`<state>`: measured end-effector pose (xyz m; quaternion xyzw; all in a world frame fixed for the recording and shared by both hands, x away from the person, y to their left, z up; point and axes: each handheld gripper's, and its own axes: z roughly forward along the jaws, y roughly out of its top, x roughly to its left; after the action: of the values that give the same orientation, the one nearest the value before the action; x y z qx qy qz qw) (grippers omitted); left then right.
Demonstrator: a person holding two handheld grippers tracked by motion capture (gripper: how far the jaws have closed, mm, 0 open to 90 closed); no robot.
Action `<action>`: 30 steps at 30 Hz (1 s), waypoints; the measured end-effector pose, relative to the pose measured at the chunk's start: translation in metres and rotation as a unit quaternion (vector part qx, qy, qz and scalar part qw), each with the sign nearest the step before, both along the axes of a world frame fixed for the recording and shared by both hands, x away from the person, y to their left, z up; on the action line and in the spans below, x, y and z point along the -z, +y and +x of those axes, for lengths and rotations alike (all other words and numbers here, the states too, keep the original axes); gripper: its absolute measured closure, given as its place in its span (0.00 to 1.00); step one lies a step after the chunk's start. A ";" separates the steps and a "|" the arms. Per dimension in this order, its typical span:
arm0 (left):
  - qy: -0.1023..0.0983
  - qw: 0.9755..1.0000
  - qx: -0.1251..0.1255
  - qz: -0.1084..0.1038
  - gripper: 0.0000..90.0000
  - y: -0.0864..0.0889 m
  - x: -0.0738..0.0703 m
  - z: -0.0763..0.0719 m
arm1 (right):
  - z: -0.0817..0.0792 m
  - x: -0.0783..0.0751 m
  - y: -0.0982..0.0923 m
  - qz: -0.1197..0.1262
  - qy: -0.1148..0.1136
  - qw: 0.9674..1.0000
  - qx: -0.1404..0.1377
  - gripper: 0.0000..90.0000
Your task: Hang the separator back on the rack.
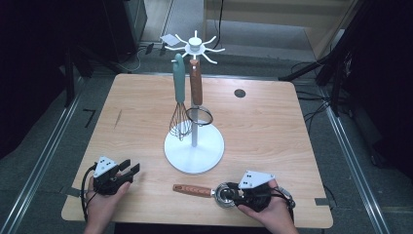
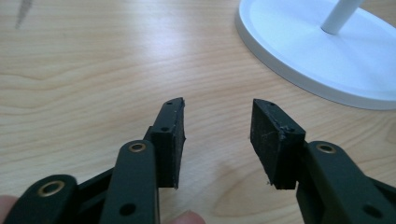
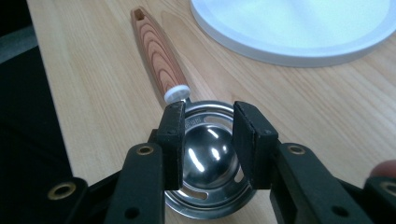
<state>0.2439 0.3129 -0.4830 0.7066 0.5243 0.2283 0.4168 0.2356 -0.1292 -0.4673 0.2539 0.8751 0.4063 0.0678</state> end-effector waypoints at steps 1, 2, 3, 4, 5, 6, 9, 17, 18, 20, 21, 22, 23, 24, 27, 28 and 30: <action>-0.005 1.000 -0.002 0.001 0.59 0.002 -0.001 0.000 | 0.001 -0.005 0.001 -0.010 0.001 1.000 -0.010 0.74; -0.008 1.000 -0.001 0.004 0.58 0.004 -0.001 0.000 | 0.002 -0.008 0.002 -0.017 -0.003 1.000 -0.017 0.73; -0.013 1.000 -0.006 0.003 0.56 0.007 -0.002 0.001 | 0.003 -0.010 0.003 -0.021 -0.004 0.999 -0.024 0.72; -0.014 1.000 -0.007 0.004 0.55 0.010 -0.002 0.001 | 0.005 -0.013 0.005 -0.027 0.000 0.999 -0.035 0.70; -0.016 1.000 -0.011 0.006 0.55 0.012 -0.002 0.001 | 0.006 -0.015 0.007 -0.034 0.003 0.999 -0.041 0.69; -0.017 1.000 -0.017 0.010 0.54 0.014 -0.002 0.002 | 0.008 -0.016 0.010 -0.042 0.006 0.998 -0.046 0.67; -0.016 0.999 -0.032 0.011 0.53 0.025 -0.003 0.004 | 0.011 -0.017 0.020 -0.077 0.011 0.994 -0.072 0.62; -0.008 0.998 -0.061 -0.001 0.44 0.039 -0.003 0.005 | 0.021 -0.020 0.045 -0.141 0.014 0.983 -0.118 0.60; -0.008 0.998 -0.063 0.001 0.42 0.039 -0.004 0.005 | 0.022 -0.021 0.048 -0.148 0.011 0.982 -0.120 0.60; -0.008 0.998 -0.062 0.002 0.40 0.039 -0.004 0.005 | 0.024 -0.022 0.053 -0.160 0.009 0.979 -0.126 0.60; -0.010 0.998 -0.063 0.002 0.39 0.039 -0.004 0.005 | 0.025 -0.023 0.055 -0.166 0.009 0.978 -0.126 0.60; -0.009 0.998 -0.064 0.003 0.39 0.039 -0.004 0.005 | 0.026 -0.023 0.058 -0.171 0.009 0.977 -0.129 0.60; -0.007 0.998 -0.067 0.004 0.38 0.039 -0.004 0.006 | 0.027 -0.024 0.060 -0.176 0.007 0.975 -0.134 0.61; -0.006 0.998 -0.068 0.006 0.38 0.039 -0.004 0.006 | 0.028 -0.024 0.062 -0.182 0.006 0.973 -0.138 0.61; -0.009 0.997 -0.073 0.017 0.38 0.039 -0.004 0.007 | 0.029 -0.024 0.069 -0.201 0.010 0.969 -0.143 0.62; -0.010 0.997 -0.074 0.020 0.38 0.039 -0.005 0.006 | 0.030 -0.023 0.071 -0.209 0.010 0.967 -0.147 0.62; -0.008 0.997 -0.077 0.021 0.39 0.039 -0.004 0.006 | 0.030 -0.022 0.076 -0.222 0.012 0.963 -0.154 0.64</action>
<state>0.2503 0.3521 -0.4786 0.6707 0.5690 0.2768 0.3871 0.2655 -0.0535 -0.4450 0.0995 0.9725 0.2046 0.0490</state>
